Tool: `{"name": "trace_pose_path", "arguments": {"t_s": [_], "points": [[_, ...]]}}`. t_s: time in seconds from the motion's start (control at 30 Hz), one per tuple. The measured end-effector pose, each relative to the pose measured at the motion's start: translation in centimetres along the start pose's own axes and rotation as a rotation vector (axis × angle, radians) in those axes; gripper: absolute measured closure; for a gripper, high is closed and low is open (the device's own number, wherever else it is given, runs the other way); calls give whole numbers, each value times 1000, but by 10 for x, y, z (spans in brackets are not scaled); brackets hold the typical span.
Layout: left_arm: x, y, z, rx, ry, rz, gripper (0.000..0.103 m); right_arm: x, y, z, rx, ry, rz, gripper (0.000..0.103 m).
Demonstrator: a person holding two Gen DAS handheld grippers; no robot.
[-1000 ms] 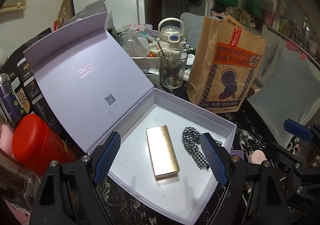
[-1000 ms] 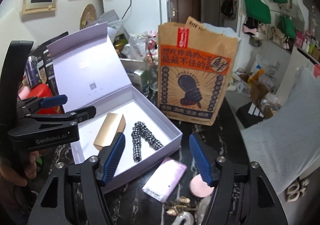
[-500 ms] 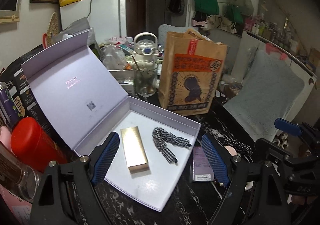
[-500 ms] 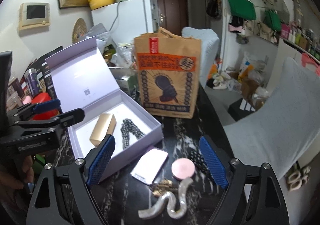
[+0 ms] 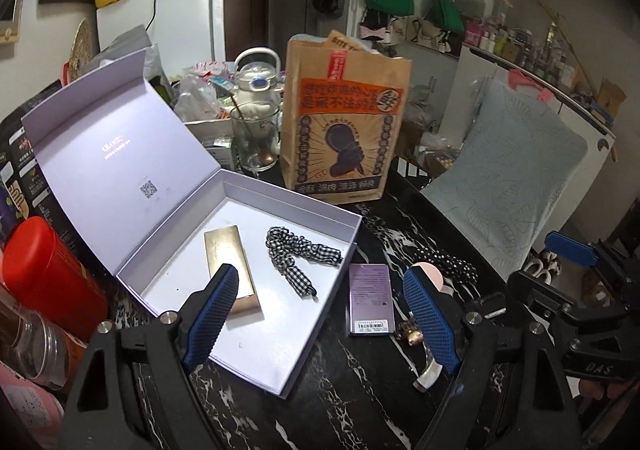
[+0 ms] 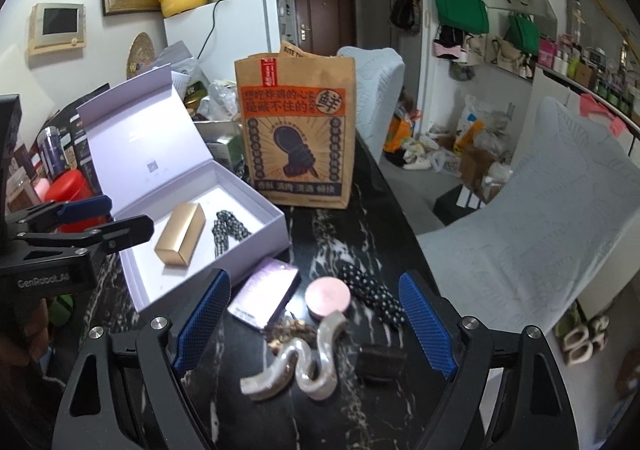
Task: Organize rigid objects
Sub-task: 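Withdraw both tools from the box back toward the remaining items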
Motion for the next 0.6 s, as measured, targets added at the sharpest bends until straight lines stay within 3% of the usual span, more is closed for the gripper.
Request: {"name": "trace_pose_path", "arguments": {"t_s": [0.3, 0.6], "points": [[2, -23, -3, 20, -11, -5, 18, -18, -34, 1, 17, 0, 51, 16], [-16, -50, 0, 46, -44, 65, 18, -45, -59, 4, 4, 76, 114, 16]]}}
Point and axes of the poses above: each gripper's, at about its wrist camera, not at the fingertips, and x roughly against the way its jaws point, z to its left, y to its top, the point moved 9 cm from there along -x, roughly the way its jaws point, and after that the axes turned 13 degrees about z, right-handed, at the moved point
